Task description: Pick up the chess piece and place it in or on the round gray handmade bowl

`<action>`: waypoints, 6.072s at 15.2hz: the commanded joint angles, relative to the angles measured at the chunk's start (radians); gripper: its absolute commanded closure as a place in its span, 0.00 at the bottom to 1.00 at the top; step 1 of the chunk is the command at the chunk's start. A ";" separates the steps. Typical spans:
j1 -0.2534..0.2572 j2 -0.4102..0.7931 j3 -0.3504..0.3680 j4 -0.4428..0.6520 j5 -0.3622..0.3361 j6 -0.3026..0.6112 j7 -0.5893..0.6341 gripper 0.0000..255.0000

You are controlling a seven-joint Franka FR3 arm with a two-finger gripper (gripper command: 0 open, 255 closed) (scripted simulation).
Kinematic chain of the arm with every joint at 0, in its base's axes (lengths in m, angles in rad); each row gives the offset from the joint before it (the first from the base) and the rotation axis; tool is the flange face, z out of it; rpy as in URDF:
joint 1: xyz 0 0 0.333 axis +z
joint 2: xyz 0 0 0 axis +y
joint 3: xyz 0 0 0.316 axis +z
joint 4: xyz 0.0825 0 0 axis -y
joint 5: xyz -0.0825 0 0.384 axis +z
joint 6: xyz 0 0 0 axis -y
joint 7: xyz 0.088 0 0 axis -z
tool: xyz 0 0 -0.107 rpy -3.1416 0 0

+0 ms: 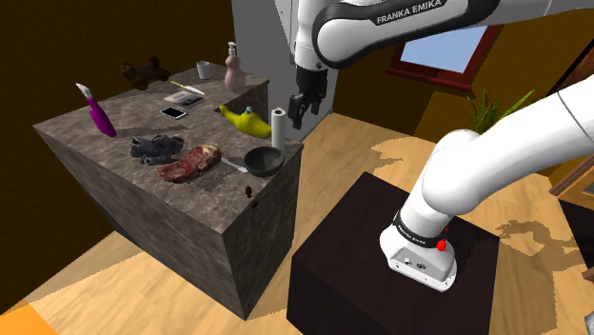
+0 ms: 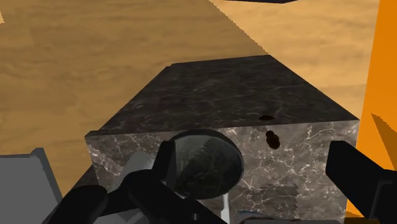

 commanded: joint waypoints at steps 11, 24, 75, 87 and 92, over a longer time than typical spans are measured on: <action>-0.010 0.445 0.121 0.068 -0.068 0.348 0.241 0.00; 0.050 0.932 0.109 0.330 -0.287 0.520 0.530 0.00; 0.102 1.144 0.016 0.417 -0.351 0.620 0.703 1.00; 0.088 1.077 0.036 0.396 -0.328 0.574 0.681 1.00; -0.056 1.213 0.149 0.677 -0.118 0.181 0.418 0.00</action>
